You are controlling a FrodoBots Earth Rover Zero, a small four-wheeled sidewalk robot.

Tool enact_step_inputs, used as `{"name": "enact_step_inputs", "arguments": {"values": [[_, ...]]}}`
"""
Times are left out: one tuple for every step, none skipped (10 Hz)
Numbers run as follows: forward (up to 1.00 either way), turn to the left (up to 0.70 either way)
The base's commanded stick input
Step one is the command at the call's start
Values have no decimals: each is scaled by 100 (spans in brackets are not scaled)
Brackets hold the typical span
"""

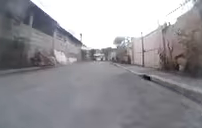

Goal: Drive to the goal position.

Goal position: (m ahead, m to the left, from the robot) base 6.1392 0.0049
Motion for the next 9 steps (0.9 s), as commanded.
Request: {"name": "enact_step_inputs", "arguments": {"values": [[100,-40],[100,-40],[100,-40],[100,0],[100,0],[100,0],[100,0],[100,0],[100,0]]}}
